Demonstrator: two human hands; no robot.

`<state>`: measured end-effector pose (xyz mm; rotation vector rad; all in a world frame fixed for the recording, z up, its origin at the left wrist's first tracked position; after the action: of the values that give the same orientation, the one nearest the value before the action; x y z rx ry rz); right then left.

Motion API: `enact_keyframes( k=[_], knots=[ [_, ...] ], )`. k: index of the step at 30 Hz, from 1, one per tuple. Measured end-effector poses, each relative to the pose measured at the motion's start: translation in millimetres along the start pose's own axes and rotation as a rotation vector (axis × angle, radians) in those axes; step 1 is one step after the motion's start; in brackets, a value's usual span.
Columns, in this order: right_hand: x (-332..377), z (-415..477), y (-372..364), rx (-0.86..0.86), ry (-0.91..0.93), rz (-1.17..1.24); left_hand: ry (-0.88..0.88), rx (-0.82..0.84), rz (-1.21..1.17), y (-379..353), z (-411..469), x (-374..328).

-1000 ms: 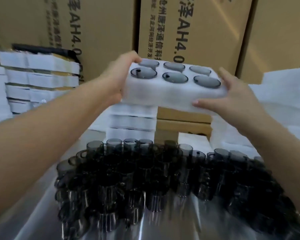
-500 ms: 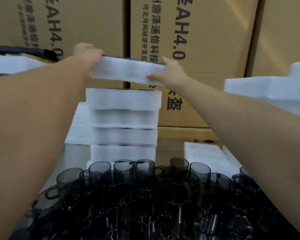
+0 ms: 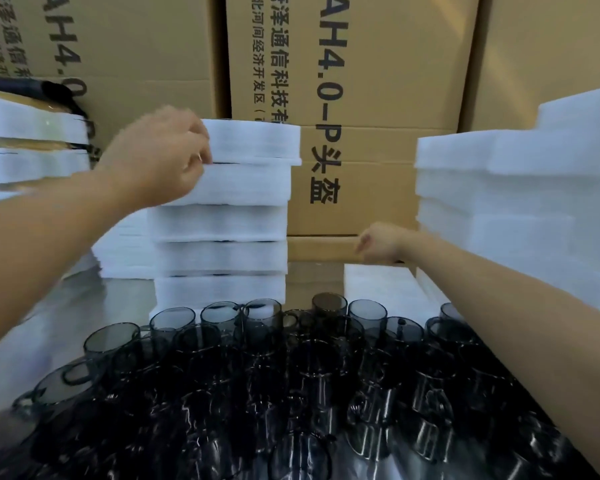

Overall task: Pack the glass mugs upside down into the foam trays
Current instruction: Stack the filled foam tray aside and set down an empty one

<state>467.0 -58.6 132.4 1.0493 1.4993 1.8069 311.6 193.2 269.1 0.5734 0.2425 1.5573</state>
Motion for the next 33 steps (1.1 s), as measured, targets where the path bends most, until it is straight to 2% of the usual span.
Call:
enact_keyframes(
  k=[2,4,6,8,11,14,18,22,25,27,31,33],
  knots=[
    [-24.8,-15.0,-37.3,0.279,-0.099,-0.134,-0.16,0.121,-0.007,3.8,-27.0,-37.7],
    [-40.7,-23.7,-63.0,0.447,-0.141,-0.277,-0.275,0.229,-0.044,-5.3,-52.0,-69.1],
    [-51.4,-26.3,-80.7,0.52,-0.164,-0.349,-0.311,0.353,-0.077,-25.6,-73.6,-84.3],
    [-55.7,-24.2,-88.9,0.521,-0.142,-0.406,-0.258,0.473,-0.081,-45.6,-89.5,-83.3],
    [-53.0,-14.7,-80.4,0.359,-0.082,-0.393,-0.158,0.562,-0.052,-59.3,-102.2,-76.9],
    [-46.6,-13.8,-42.9,0.08,-0.033,-0.249,-0.015,0.606,-0.152,-61.5,-98.9,-73.0],
    [-38.3,-50.7,23.1,-0.388,0.036,-0.118,0.367,0.504,-0.571,-47.1,-79.7,-74.3],
    [-19.2,-119.5,63.6,-0.67,0.181,-0.073,0.814,0.46,-1.08,-35.2,-75.1,-83.6],
    [-4.4,-182.0,77.8,-0.756,0.246,-0.059,1.049,0.479,-1.479,-22.9,-82.7,-97.3],
    [9.1,-224.7,77.9,-0.76,0.294,-0.05,1.106,0.486,-1.652,-8.7,-95.0,-106.1],
    [38.8,-299.8,57.5,-0.669,0.41,0.019,0.889,0.657,-1.787,29.9,-124.0,-135.8],
    [48.1,-326.6,43.0,-0.621,0.447,-0.026,0.919,0.665,-1.798,45.5,-145.0,-142.4]
  ],
)
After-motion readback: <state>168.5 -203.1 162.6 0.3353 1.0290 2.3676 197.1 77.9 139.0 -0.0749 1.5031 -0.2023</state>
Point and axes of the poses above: each hand's wrist, its own z-axis towards the middle knuckle, its own y-axis out of the back of the hand, x = y × z, the point moved 8 cm from there along z, towards the middle knuckle, and after that the axes turned 12 degrees about y, right-handed, at the moved point
